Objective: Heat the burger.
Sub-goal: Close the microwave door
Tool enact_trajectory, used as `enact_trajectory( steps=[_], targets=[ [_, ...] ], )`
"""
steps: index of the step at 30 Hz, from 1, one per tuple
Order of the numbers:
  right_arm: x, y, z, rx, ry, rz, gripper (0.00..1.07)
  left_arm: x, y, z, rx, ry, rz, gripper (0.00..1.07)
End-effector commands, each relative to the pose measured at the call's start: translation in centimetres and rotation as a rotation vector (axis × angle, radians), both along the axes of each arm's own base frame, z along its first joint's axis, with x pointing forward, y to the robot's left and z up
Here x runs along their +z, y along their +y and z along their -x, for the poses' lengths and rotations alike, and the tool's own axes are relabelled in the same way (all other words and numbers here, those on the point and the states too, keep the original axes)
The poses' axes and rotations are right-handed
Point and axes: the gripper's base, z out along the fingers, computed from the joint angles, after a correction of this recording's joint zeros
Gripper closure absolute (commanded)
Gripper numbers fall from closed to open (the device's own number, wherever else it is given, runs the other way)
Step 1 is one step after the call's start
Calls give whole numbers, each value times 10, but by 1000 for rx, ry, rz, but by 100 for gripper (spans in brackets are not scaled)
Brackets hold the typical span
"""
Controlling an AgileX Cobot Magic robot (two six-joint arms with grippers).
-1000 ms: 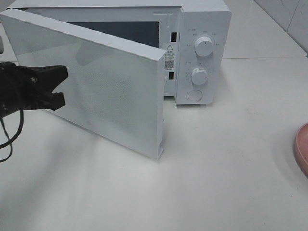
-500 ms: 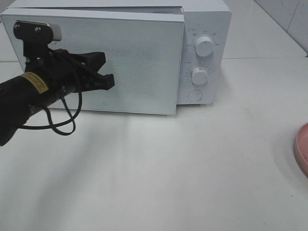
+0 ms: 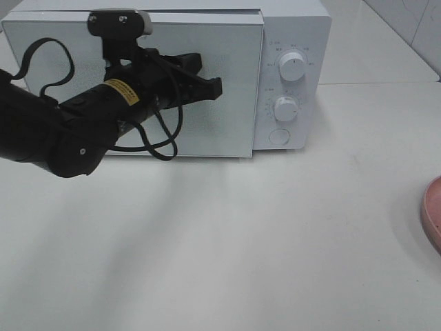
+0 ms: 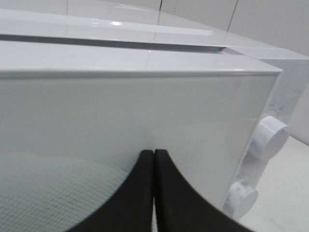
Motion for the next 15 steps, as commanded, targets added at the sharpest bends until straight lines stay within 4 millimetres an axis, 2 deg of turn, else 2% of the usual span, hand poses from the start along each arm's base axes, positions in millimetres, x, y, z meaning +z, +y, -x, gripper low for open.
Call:
enact_trajectory(
  steps=[1,10,15],
  targets=[
    [1,0,3,0,-37,7,31,6,-5,-16,55,-9,49,107],
    [1,0,3,0,-37,7,31,7,-12,-38,145,42,88,107],
    [1,0,3,-1,-37,7,31,4,-17,-31,110,86,46,107]
  ],
)
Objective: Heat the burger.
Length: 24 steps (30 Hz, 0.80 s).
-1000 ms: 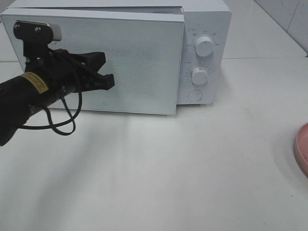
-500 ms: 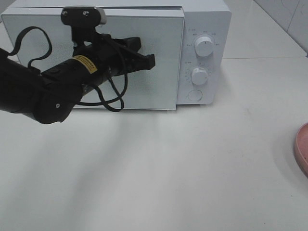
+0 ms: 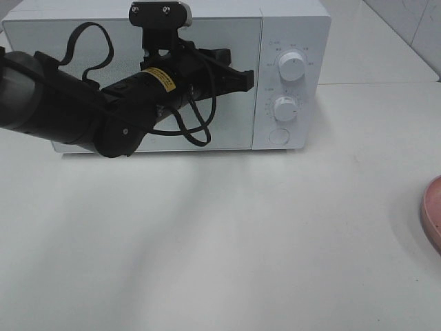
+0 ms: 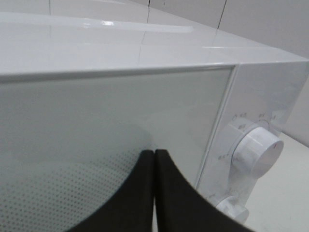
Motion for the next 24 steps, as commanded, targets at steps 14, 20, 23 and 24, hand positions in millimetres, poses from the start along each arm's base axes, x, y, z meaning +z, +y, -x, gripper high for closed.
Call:
enact_trajectory(
  steps=[14,20,23,24],
  targets=[
    [1,0,3,-1,-37,7,31,28,-14,40,-109,307,-198,107],
    [1,0,3,-1,-37,7,31,39,-4,59,-140,473,-319,59],
    [1,0,3,-1,-37,7,31,44,2,68,-149,557,-372,25],
    [1,0,3,-1,-37,7,31,43,7,74,-158,620,-422,6]
  ],
)
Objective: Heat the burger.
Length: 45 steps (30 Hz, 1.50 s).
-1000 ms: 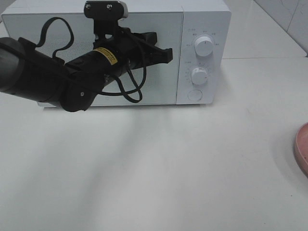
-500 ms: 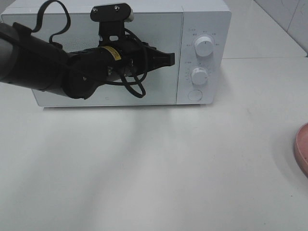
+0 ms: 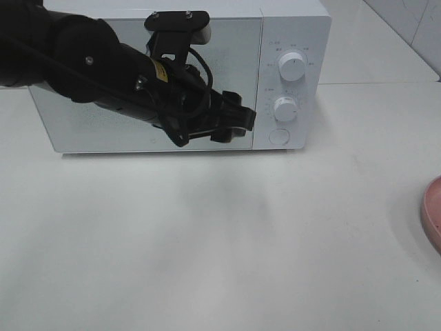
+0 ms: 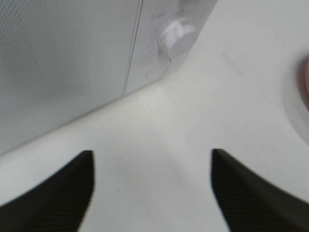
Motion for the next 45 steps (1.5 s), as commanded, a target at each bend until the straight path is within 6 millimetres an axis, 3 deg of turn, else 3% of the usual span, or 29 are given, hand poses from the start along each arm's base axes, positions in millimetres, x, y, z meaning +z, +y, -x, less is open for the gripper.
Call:
enact_trajectory(
  steps=[1,15,19,21,24,25,27,29,30,32,35,36,38,39,44,45],
  targets=[
    [1,0,3,-1,-37,7,31,5,4,10,-17,77,-56,6],
    [1,0,3,-1,-37,7,31,-2,40,54,-103,519,-448,6],
    [1,0,3,-1,-37,7,31,4,49,55,-102,521,-501,6],
    [1,0,3,-1,-37,7,31,19,68,50,-51,513,-497,6],
    [1,0,3,-1,-37,7,31,24,75,48,-30,515,-488,6],
    [1,0,3,-1,-37,7,31,33,89,42,15,512,-467,6],
    [1,0,3,-1,-37,7,31,37,96,41,35,508,-453,6],
    [1,0,3,-1,-37,7,31,45,121,39,96,502,-427,6],
    [1,0,3,-1,-37,7,31,45,121,39,96,502,-427,6],
    [1,0,3,-1,-37,7,31,48,160,46,187,521,-407,6],
    [1,0,3,-1,-37,7,31,48,171,50,217,527,-399,6],
    [1,0,3,-1,-37,7,31,49,189,60,268,530,-382,6],
    [1,0,3,-1,-37,7,31,50,199,65,291,528,-375,6],
    [1,0,3,-1,-37,7,31,51,214,75,336,524,-363,6],
    [1,0,3,-1,-37,7,31,53,236,99,378,494,-365,6],
    [1,0,3,-1,-37,7,31,53,242,112,391,466,-367,6]
  ],
)
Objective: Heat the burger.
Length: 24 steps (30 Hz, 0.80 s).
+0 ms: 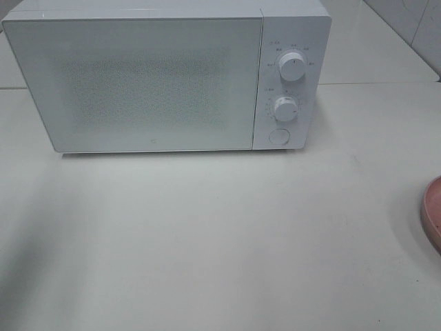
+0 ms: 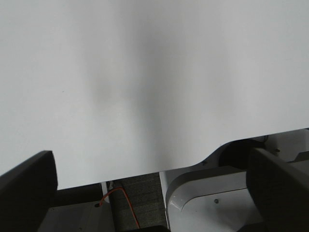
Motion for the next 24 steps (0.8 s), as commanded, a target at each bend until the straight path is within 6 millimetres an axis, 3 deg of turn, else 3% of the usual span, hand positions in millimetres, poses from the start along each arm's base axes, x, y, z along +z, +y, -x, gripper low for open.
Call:
enact_trajectory(
  steps=[1,6,14,24],
  targets=[
    [1,0,3,-1,-37,7,31,0,10,26,4,-58,-8,6],
    [1,0,3,-1,-37,7,31,1,14,47,3,-125,-6,6],
    [1,0,3,-1,-37,7,31,-18,20,87,4,-238,3,6],
    [1,0,3,-1,-37,7,31,2,26,124,10,-495,45,6]
  ],
)
